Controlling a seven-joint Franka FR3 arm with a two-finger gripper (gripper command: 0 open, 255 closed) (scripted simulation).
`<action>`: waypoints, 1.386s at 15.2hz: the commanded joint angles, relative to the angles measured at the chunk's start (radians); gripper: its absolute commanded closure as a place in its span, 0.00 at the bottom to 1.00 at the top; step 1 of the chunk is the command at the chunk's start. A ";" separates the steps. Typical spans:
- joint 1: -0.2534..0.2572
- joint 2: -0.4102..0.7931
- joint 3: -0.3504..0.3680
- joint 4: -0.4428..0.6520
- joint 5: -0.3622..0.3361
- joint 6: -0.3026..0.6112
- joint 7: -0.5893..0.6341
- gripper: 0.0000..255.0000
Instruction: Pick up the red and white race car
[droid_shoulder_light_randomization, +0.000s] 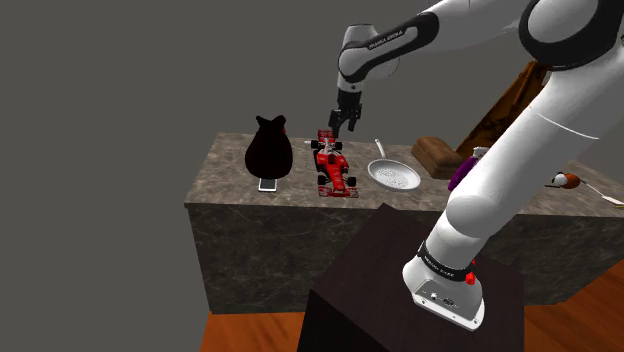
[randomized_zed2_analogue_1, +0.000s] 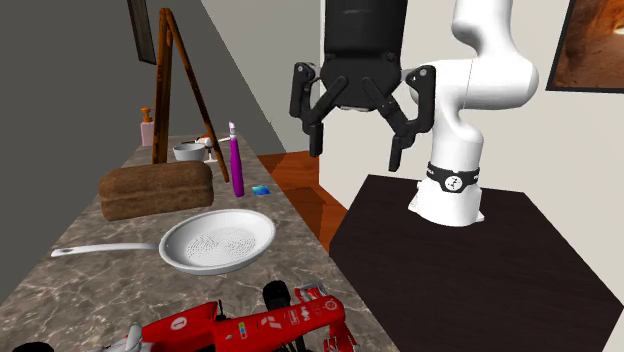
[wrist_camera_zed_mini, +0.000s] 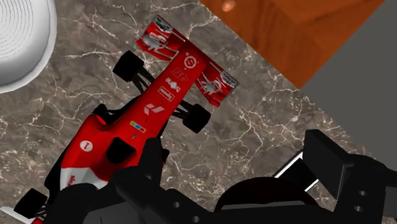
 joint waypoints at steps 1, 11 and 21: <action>-0.010 0.071 -0.017 0.040 0.006 0.031 -0.020 0.00; -0.081 0.442 -0.064 0.314 0.085 0.119 -0.119 0.00; -0.198 0.829 -0.061 0.724 0.163 0.086 -0.182 0.00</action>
